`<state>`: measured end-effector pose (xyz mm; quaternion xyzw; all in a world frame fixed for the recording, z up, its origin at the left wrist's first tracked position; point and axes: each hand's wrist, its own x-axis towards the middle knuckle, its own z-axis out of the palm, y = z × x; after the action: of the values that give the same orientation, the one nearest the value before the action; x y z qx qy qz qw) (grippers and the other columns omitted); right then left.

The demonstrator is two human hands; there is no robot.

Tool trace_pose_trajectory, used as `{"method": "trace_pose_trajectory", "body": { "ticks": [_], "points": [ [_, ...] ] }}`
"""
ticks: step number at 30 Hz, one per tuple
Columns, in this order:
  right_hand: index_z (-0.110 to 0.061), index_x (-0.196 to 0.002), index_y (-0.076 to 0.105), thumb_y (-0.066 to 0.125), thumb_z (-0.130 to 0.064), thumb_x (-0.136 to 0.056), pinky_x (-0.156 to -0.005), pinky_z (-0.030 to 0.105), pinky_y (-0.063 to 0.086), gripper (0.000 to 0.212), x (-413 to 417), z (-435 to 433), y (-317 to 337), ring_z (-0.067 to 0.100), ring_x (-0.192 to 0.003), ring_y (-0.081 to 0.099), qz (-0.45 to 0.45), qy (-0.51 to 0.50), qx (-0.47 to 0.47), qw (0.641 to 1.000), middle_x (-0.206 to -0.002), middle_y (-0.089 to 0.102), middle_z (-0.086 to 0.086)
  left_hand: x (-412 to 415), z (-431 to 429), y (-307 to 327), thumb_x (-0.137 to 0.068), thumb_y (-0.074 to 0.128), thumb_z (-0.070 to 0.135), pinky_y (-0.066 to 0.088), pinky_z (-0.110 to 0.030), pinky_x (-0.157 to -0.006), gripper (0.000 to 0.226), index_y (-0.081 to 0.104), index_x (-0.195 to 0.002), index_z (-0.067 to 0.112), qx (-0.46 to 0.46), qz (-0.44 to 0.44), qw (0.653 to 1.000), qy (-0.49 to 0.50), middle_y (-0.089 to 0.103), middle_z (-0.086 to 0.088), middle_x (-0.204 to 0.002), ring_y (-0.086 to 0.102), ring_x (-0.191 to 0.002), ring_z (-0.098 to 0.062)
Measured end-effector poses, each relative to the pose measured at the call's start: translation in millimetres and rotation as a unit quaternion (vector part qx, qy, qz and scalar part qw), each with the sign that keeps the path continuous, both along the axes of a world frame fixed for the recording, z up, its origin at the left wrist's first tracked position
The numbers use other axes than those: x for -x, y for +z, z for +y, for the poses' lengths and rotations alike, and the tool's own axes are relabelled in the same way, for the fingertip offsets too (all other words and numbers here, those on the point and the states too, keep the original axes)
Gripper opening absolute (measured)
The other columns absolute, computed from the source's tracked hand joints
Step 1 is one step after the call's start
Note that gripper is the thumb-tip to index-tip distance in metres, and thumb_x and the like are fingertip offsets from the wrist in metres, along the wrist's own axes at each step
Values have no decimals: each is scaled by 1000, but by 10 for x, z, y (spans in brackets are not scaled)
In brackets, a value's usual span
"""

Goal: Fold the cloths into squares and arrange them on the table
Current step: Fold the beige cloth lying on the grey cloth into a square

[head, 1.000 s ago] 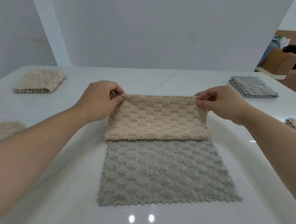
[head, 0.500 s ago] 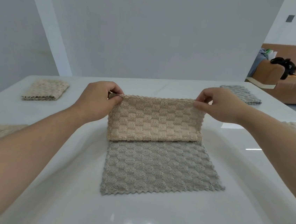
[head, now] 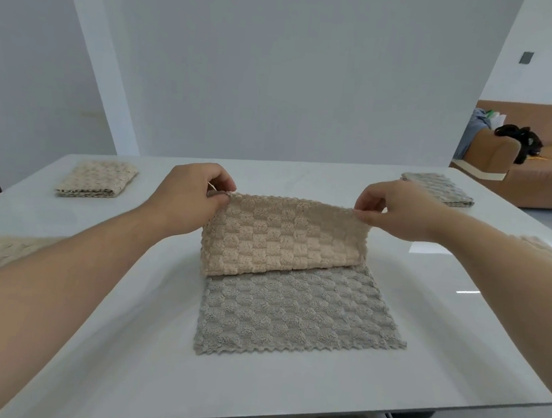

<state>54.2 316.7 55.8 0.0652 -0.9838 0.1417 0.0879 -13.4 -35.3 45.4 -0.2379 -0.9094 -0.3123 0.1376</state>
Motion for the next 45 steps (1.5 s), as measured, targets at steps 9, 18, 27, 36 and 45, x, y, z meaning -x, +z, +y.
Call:
{"method": "trace_pose_trajectory", "body": {
  "ticks": [9, 18, 27, 36, 45],
  "points": [
    [-33, -129, 52, 77, -37, -84, -88, 31, 49, 52, 41, -120, -105, 12, -102, 59, -28, 2, 12, 1000, -119, 58, -7, -93, 264, 247, -90, 62, -2, 50, -27, -87, 25, 68, -98, 21, 79, 116, 988, -70, 61, 6, -99, 58, -95, -12],
    [-34, -152, 26, 80, -46, -77, -104, 28, 38, 93, -26, -795, 49, 4, -131, 44, 41, 68, 204, 976, -146, 47, -5, -293, 797, 523, -81, 68, -6, 56, -45, -72, 33, 71, -112, 6, 142, 321, 924, -152, 61, -7, -107, 61, -93, -27],
    [-23, -102, 47, 68, -27, -84, -69, 29, 51, 28, -42, -906, 41, 6, -86, 66, 199, 21, 259, 945, -96, 65, -10, -258, 803, 531, -84, 69, -3, 55, -42, -69, 15, 72, -96, 5, 120, 332, 928, -123, 62, -4, -104, 60, -92, -25],
    [-21, -117, 66, 64, -13, -91, -61, 40, 54, 27, -42, -857, -197, 14, -76, 56, 360, 102, 65, 925, -121, 57, 1, -251, 795, 566, -85, 66, -1, 54, -41, -72, 15, 71, -94, 9, 94, 306, 940, -116, 63, -1, -102, 60, -93, -23],
    [-20, -122, 57, 56, -20, -94, -47, 34, 48, 28, -34, -895, -252, 33, -68, 63, 328, 64, -63, 941, -132, 55, 8, -240, 794, 532, -85, 66, 0, 49, -30, -74, 17, 75, -98, 7, 81, 301, 944, -112, 66, -3, -102, 63, -91, -23]
  ]
}}
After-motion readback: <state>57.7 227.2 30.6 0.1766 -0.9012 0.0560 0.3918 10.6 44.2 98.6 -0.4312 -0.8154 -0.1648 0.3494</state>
